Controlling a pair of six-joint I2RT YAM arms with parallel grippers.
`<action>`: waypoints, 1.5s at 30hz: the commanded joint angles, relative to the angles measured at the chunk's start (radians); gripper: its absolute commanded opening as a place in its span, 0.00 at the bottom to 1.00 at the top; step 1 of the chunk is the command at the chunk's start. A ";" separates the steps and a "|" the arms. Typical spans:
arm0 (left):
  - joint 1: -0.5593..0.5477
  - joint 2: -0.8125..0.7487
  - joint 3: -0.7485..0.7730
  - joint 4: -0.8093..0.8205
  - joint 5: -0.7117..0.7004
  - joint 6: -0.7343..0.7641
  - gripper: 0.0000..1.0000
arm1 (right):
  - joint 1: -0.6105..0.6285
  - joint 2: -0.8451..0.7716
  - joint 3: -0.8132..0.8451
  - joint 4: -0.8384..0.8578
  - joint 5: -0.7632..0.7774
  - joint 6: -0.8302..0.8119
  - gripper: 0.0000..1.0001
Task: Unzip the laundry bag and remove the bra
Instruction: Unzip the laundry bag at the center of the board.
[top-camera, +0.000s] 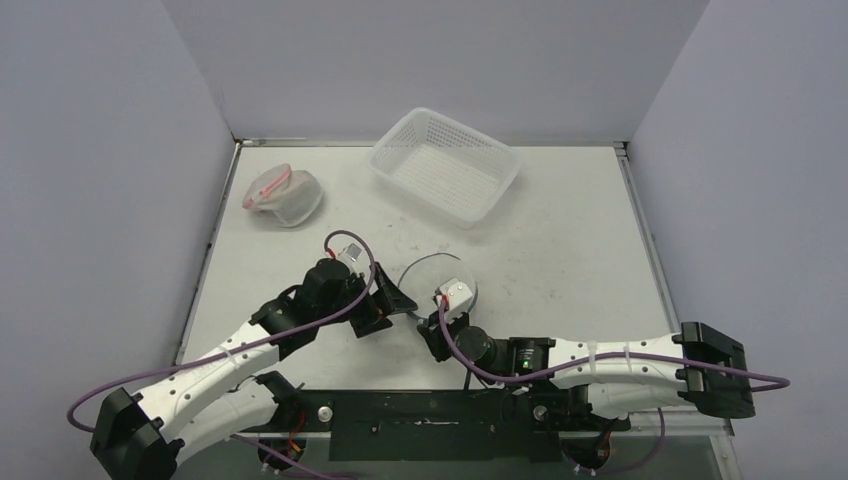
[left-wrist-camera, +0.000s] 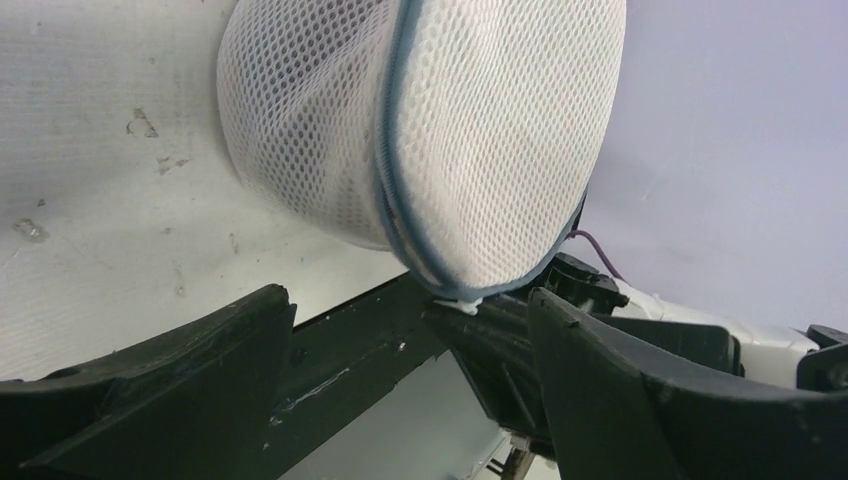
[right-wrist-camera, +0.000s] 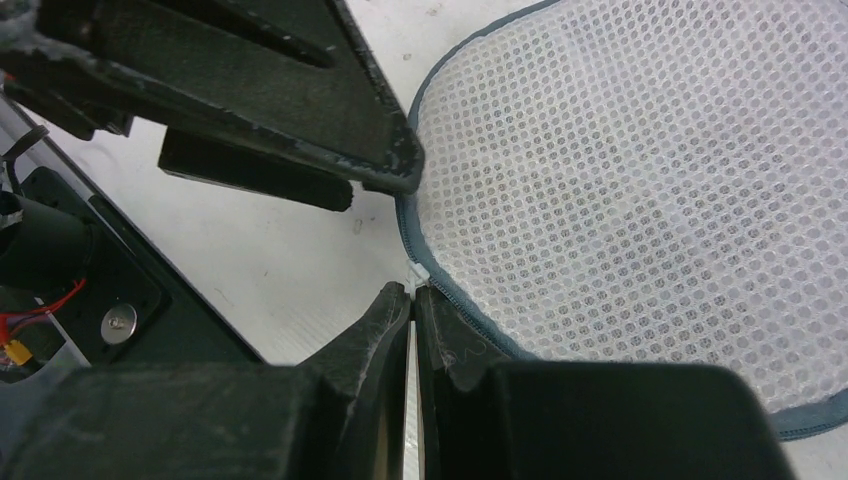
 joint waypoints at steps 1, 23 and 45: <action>-0.006 0.026 0.010 0.123 -0.046 -0.058 0.82 | 0.003 0.015 0.050 0.078 -0.036 -0.016 0.05; 0.001 0.215 0.076 0.199 -0.092 -0.074 0.00 | 0.000 -0.051 0.110 -0.086 0.058 0.130 0.05; 0.052 0.260 0.084 0.262 0.023 0.095 0.00 | -0.001 -0.317 -0.009 -0.342 0.187 0.165 0.05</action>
